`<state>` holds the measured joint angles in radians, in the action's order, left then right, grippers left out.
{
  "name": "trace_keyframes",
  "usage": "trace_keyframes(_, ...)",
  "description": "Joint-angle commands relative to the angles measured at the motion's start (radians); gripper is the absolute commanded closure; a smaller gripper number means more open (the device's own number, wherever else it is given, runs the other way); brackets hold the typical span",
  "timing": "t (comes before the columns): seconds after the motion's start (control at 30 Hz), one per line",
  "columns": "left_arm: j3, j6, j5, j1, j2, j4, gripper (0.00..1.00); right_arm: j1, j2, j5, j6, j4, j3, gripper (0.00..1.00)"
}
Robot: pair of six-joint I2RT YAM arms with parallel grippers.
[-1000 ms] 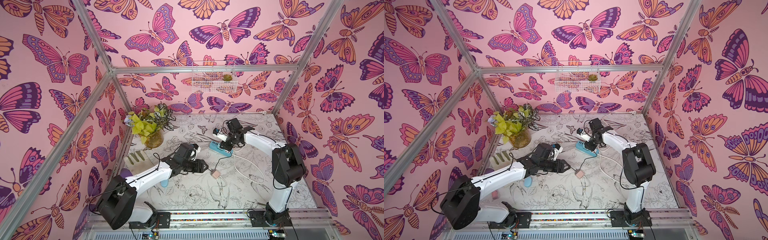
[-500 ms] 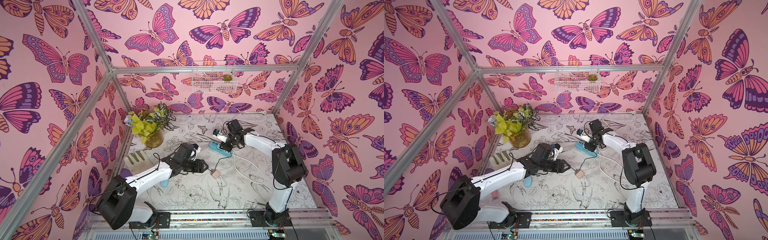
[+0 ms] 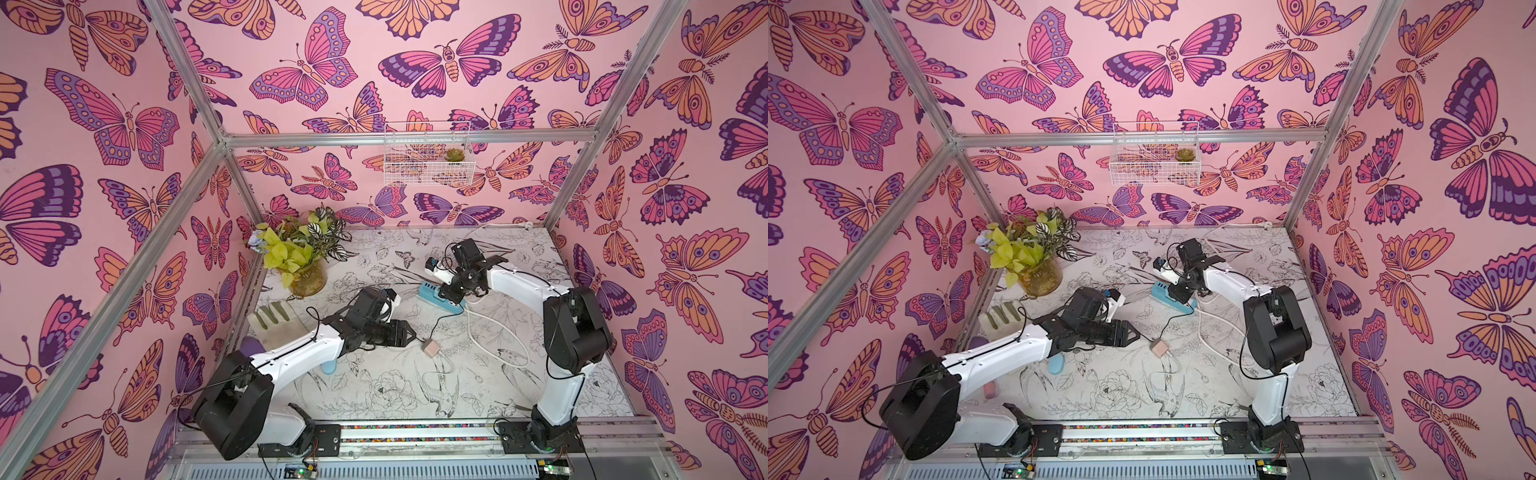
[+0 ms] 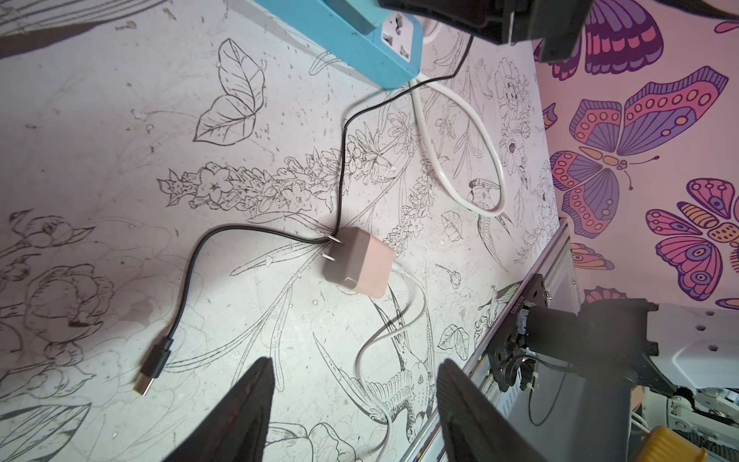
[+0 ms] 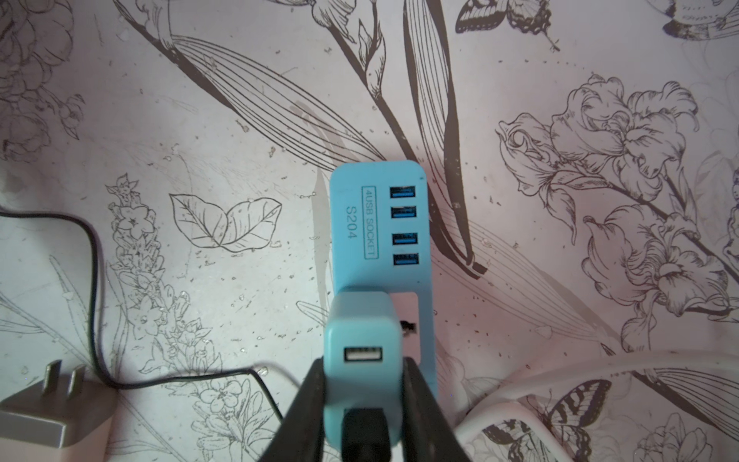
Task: Charge the bluetooth headset
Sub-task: Insert the plug into the socket, then pick up the charging cable from the center of the board.
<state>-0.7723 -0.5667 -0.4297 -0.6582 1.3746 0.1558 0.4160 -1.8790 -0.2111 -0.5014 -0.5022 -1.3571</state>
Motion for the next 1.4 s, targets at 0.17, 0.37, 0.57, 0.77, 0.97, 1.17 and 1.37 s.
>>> trace_keyframes(0.17, 0.028, -0.011, -0.006, 0.006, -0.019, -0.013, 0.33, 0.013, 0.037, 0.034, 0.07, -0.065, -0.038, 0.71)
trace_keyframes(0.37, 0.034, -0.01, -0.004, 0.006, -0.029, -0.013, 0.33, 0.012, 0.079, 0.052, 0.089, -0.04, -0.051, 0.53)
trace_keyframes(0.57, 0.041, -0.019, 0.002, 0.005, -0.039, -0.014, 0.33, 0.012, 0.127, 0.072, 0.12, -0.018, -0.042, 0.5)
trace_keyframes(0.77, 0.051, -0.047, 0.033, 0.007, -0.059, 0.01, 0.34, 0.018, 0.245, 0.115, 0.238, 0.014, 0.009, 0.51)
trace_keyframes(0.97, 0.061, -0.095, 0.101, 0.006, -0.083, 0.063, 0.37, 0.094, 0.36, 0.123, 0.342, 0.015, 0.088, 0.54)
trace_keyframes(1.17, 0.061, -0.103, 0.186, 0.006, -0.085, 0.161, 0.43, 0.174, 0.391, 0.135, 0.436, 0.027, 0.17, 0.55)
trace_keyframes(1.37, -0.025, -0.025, 0.251, 0.004, 0.0, 0.29, 0.52, 0.221, 0.432, 0.139, 0.535, 0.038, 0.278, 0.56)
